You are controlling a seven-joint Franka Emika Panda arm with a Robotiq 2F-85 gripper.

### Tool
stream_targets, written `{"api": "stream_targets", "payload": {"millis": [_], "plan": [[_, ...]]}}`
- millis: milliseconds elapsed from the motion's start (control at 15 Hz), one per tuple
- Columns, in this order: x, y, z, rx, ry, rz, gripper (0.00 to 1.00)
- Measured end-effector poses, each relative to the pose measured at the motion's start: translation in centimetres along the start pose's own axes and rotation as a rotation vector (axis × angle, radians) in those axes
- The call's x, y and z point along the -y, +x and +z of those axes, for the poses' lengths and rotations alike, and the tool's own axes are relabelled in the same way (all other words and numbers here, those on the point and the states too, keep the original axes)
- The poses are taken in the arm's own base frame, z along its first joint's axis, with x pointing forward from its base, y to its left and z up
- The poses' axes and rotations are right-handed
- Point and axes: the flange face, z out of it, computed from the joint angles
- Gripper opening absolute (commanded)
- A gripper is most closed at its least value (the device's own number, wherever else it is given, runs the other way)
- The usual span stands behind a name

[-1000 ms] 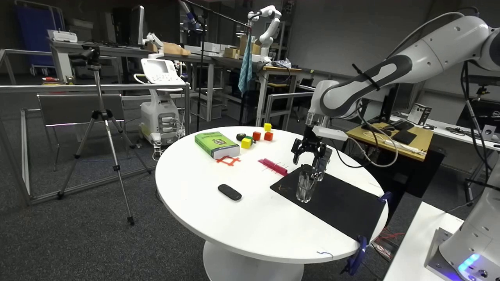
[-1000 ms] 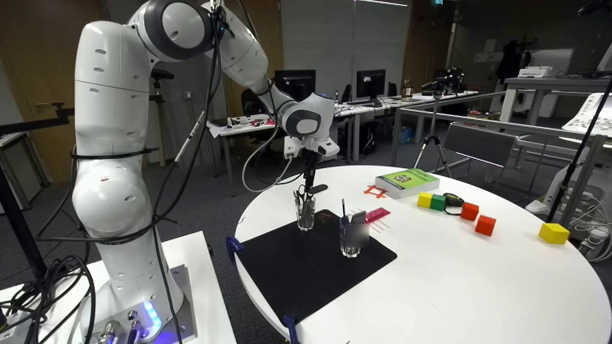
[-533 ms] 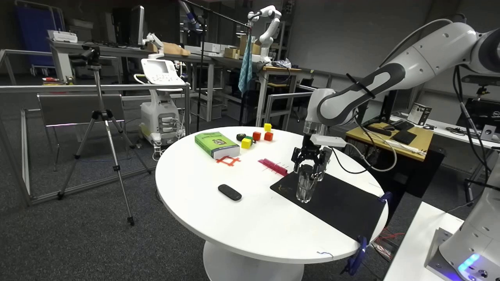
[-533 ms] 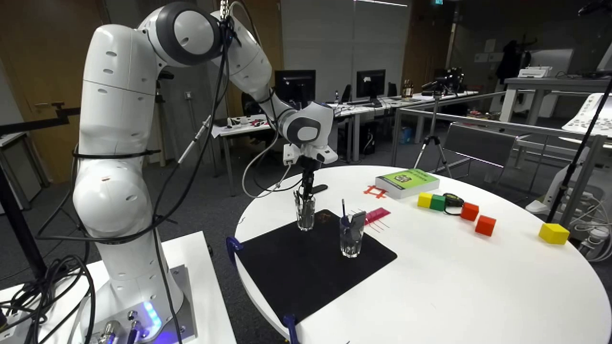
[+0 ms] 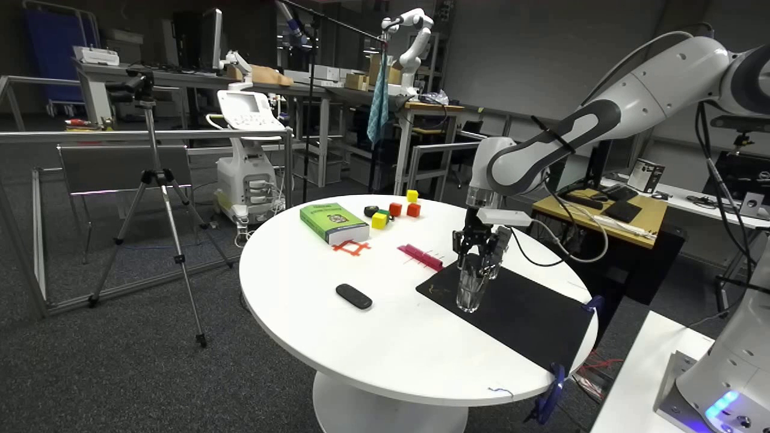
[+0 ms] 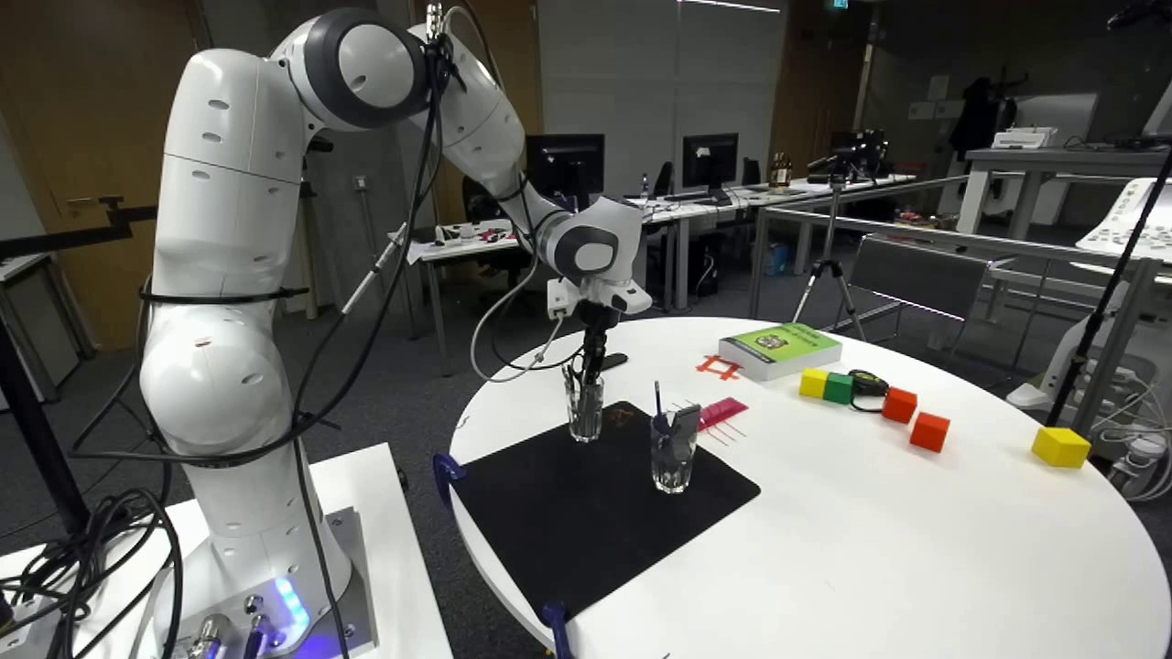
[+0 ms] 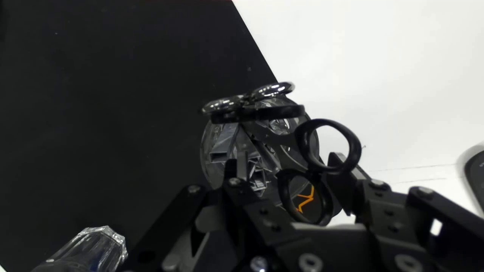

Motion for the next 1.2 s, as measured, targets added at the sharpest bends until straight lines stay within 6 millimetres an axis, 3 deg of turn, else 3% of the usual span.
{"api": "stream_targets", "payload": {"millis": [267,800,1200], "plan": [[0.0,0.2,-0.2,-0.008,-0.004,-0.004,0.00],[-0.1,0.4,-0.3,-0.017,-0.018,-0.016,0.03],[0.5,0.7,-1.5,-0.032,-0.008,-0.022,0.03]]}}
